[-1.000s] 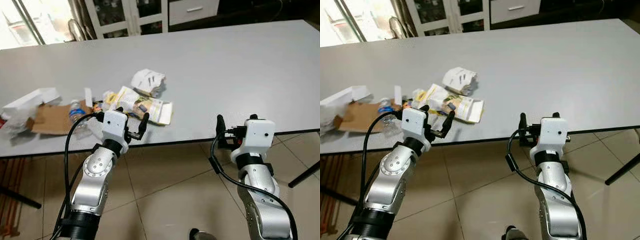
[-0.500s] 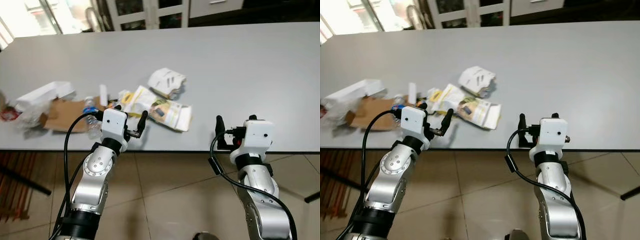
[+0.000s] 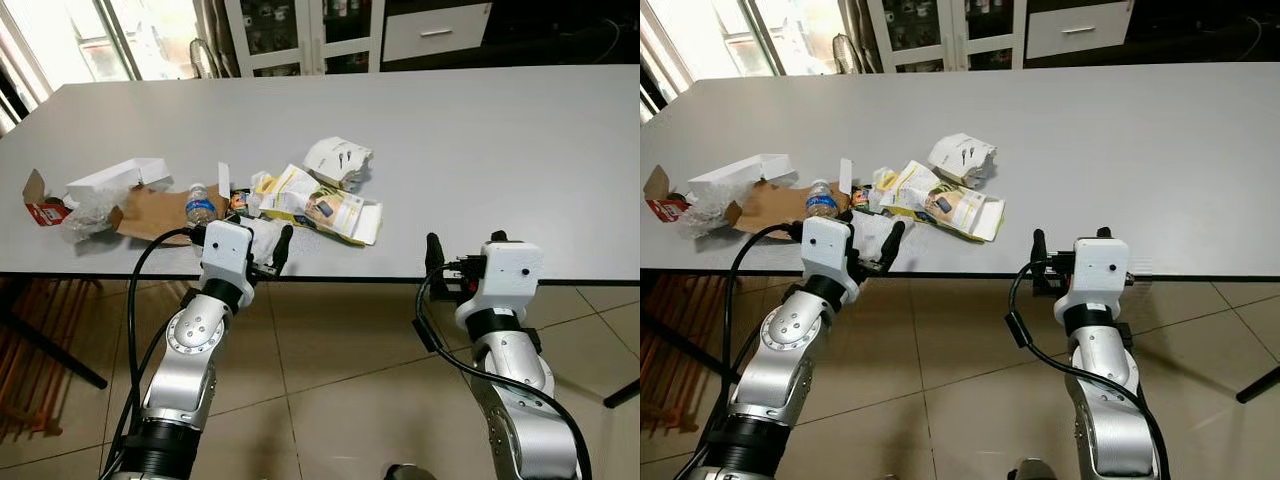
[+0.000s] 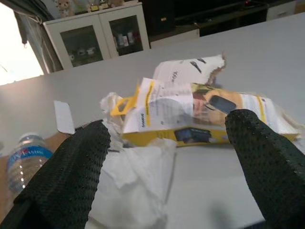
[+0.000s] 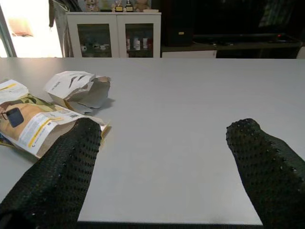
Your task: Picking trash to rubbish bin
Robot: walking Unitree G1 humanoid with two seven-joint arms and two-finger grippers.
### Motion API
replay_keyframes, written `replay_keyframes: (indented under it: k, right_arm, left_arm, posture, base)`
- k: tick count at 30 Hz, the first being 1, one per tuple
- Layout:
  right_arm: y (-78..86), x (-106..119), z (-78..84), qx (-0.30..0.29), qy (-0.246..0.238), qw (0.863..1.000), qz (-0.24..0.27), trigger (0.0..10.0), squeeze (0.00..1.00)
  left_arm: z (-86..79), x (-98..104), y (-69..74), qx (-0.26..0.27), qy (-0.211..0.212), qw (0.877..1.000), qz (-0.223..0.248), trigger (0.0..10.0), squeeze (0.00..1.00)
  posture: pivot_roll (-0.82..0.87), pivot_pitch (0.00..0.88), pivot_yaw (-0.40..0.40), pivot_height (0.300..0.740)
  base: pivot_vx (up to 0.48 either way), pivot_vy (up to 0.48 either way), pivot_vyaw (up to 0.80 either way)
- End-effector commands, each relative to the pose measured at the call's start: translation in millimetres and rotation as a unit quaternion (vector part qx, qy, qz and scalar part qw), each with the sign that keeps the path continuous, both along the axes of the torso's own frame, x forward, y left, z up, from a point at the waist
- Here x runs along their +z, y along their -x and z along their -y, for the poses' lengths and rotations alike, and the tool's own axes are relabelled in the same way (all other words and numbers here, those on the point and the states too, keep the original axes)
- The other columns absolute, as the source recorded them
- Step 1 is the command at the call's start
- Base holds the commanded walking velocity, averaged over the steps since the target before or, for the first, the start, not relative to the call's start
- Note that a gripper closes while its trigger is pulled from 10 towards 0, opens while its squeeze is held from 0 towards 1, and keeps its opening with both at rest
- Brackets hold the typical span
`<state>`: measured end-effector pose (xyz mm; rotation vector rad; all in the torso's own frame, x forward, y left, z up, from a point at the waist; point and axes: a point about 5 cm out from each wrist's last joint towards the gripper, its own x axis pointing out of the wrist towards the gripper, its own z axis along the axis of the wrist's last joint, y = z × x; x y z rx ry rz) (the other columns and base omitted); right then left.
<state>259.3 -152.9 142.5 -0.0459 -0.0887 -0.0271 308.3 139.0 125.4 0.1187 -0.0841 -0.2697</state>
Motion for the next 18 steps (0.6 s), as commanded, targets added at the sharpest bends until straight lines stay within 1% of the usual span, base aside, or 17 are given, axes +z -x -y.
replay_keyframes:
  k: [1,10,12,17,18]
  right_arm:
    - [1.4,-1.9,-0.8,0.001,-0.006,1.0,-0.001,10.0,0.0]
    - [2.2,-3.3,-1.5,0.001,-0.005,1.0,-0.002,10.0,0.0]
    - [2.2,-3.4,-1.6,0.001,-0.005,1.0,-0.002,10.0,0.0]
    - [2.2,-3.2,-1.6,0.0,-0.003,1.0,-0.001,10.0,0.0]
    - [2.1,-3.0,-1.0,-0.002,-0.001,1.0,0.0,10.0,0.0]
  left_arm:
    - [-4.7,-1.1,-1.2,0.008,0.0,1.0,-0.007,10.0,0.0]
    - [-4.4,-3.0,-1.0,0.008,-0.004,1.0,-0.011,10.0,0.0]
    - [-3.7,-3.4,-0.2,0.002,-0.01,1.0,-0.008,10.0,0.0]
    - [-2.0,-2.9,1.3,-0.005,-0.003,1.0,-0.006,10.0,0.0]
    - [0.3,-1.6,2.3,-0.014,-0.002,1.0,-0.002,10.0,0.0]
  posture:
    - [-0.09,0.092,0.107,0.74]
    - [-0.09,0.092,0.107,0.74]
    - [-0.09,0.094,0.107,0.74]
    - [-0.09,0.094,0.107,0.74]
    - [-0.09,0.094,0.107,0.74]
  base:
    - [0.0,0.416,0.0]
    - [0.0,0.457,0.0]
    - [0.0,0.0,0.0]
    - [0.0,0.0,0.0]
    - [0.0,0.0,0.0]
